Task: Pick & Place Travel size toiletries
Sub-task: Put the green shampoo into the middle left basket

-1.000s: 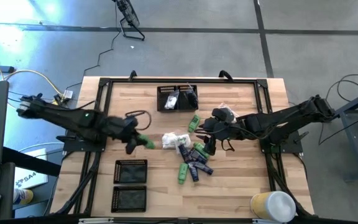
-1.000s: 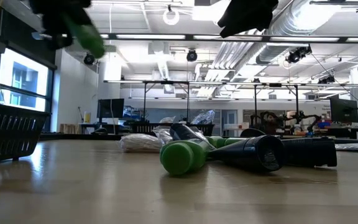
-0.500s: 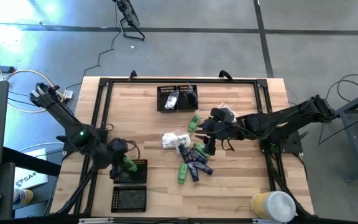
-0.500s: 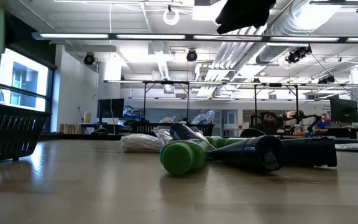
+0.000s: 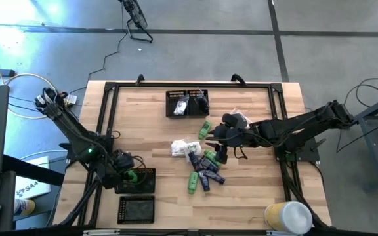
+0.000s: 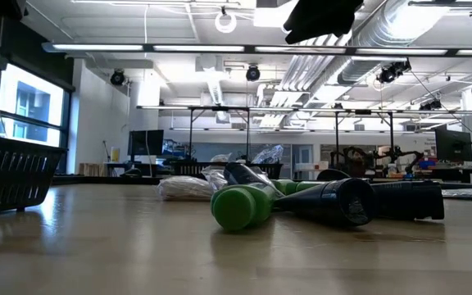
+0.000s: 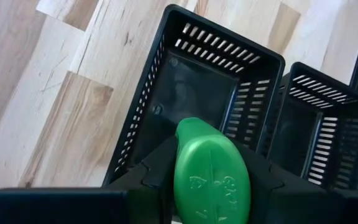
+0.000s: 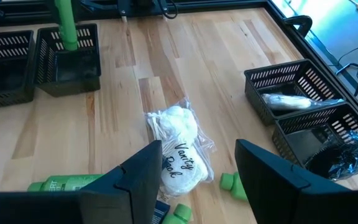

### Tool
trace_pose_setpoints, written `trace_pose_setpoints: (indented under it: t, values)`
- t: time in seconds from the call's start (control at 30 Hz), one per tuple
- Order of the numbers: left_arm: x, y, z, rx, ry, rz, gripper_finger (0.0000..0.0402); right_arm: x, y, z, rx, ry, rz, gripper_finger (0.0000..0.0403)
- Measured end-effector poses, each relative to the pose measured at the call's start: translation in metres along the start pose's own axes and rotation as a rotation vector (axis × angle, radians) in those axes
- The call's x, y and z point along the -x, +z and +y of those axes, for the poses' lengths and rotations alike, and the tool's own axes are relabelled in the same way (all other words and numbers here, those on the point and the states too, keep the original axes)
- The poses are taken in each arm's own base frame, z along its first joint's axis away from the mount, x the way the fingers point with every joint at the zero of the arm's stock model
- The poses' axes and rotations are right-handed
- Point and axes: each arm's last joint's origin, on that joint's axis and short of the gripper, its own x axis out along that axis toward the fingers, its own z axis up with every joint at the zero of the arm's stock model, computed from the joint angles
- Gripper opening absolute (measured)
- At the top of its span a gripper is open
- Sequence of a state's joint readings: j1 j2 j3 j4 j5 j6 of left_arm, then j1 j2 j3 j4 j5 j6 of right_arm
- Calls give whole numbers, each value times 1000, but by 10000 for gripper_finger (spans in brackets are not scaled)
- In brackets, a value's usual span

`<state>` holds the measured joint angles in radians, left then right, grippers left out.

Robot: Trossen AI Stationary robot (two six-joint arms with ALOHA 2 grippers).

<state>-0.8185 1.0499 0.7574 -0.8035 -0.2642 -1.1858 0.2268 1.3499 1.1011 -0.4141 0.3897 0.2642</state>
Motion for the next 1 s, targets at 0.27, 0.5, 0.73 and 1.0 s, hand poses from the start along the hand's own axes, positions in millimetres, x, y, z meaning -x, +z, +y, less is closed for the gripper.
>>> trace_pose_setpoints:
  t: [0.27, 0.5, 0.73, 1.0]
  values:
    - [-1, -1, 0, -11, 4, 20, 177, 0, 0, 0, 7, 0, 0, 195]
    - [2, 2, 2, -44, 17, -48, 223, 0, 0, 0, 11, 0, 0, 195]
    - [19, 9, 4, -136, -38, -209, 201, 0, 0, 0, 26, 0, 0, 195]
    - [32, 11, 10, -115, -82, -240, 143, 0, 0, 0, 31, 1, -3, 195]
